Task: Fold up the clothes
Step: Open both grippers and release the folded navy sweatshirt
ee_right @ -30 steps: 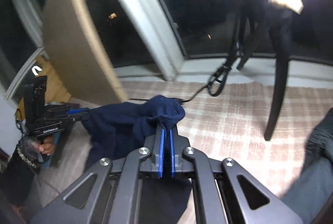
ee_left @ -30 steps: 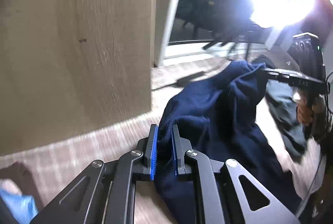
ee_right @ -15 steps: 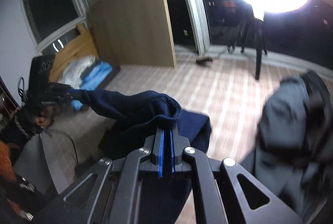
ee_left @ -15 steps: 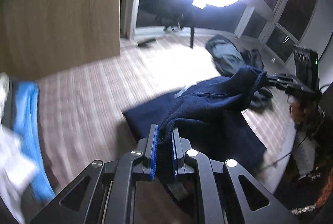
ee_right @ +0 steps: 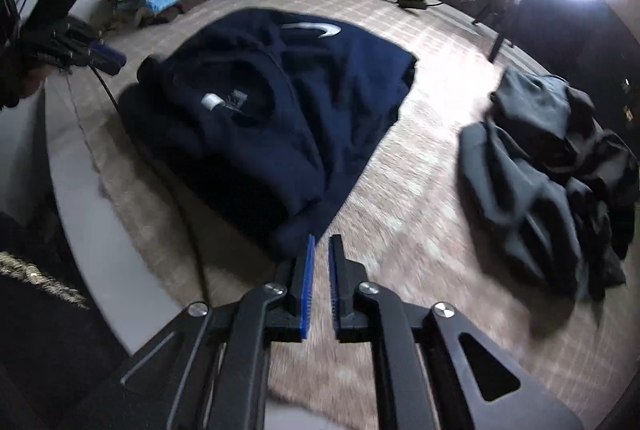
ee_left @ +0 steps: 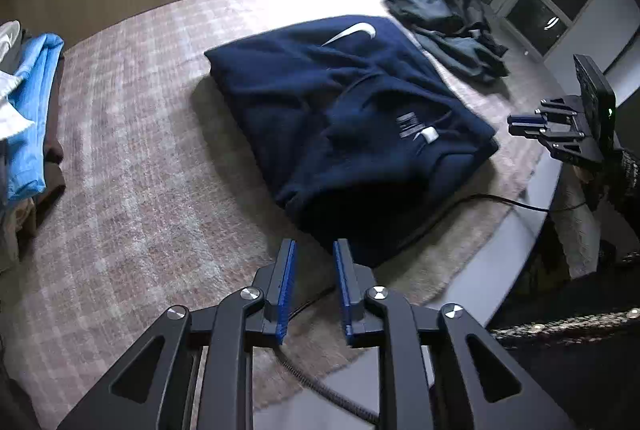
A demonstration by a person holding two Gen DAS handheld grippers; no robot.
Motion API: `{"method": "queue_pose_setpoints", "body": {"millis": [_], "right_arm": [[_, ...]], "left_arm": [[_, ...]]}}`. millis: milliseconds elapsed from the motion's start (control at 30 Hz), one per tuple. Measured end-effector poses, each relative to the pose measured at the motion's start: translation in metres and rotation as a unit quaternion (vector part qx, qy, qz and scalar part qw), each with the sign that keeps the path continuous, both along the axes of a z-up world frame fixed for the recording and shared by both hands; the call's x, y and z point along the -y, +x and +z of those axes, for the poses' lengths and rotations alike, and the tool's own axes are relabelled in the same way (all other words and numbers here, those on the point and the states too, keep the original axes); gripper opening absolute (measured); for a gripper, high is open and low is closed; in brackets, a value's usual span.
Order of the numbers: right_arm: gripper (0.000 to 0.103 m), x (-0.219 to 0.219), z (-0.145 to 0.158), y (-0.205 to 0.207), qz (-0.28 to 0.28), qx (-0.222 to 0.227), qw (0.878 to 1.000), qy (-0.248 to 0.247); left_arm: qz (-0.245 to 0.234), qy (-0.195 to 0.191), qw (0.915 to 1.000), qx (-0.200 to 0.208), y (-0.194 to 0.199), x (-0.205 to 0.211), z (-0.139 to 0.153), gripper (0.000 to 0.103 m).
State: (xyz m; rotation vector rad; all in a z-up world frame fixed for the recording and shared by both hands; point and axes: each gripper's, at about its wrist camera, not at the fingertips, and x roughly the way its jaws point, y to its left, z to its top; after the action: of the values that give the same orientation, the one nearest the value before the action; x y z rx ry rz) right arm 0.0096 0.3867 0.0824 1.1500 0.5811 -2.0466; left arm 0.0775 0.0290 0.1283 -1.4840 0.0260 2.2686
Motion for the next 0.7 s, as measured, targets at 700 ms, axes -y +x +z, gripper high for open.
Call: {"method": "queue_pose_setpoints", "body": {"millis": [700], "right_arm": [[0.038,0.006,-0.03,-0.063,-0.116,0.18,0.971,-0.108]], "left_arm": [[-0.192,-0.107,0.9743,-0.048,-0.013,-0.088,-0.034,0.019]]}}
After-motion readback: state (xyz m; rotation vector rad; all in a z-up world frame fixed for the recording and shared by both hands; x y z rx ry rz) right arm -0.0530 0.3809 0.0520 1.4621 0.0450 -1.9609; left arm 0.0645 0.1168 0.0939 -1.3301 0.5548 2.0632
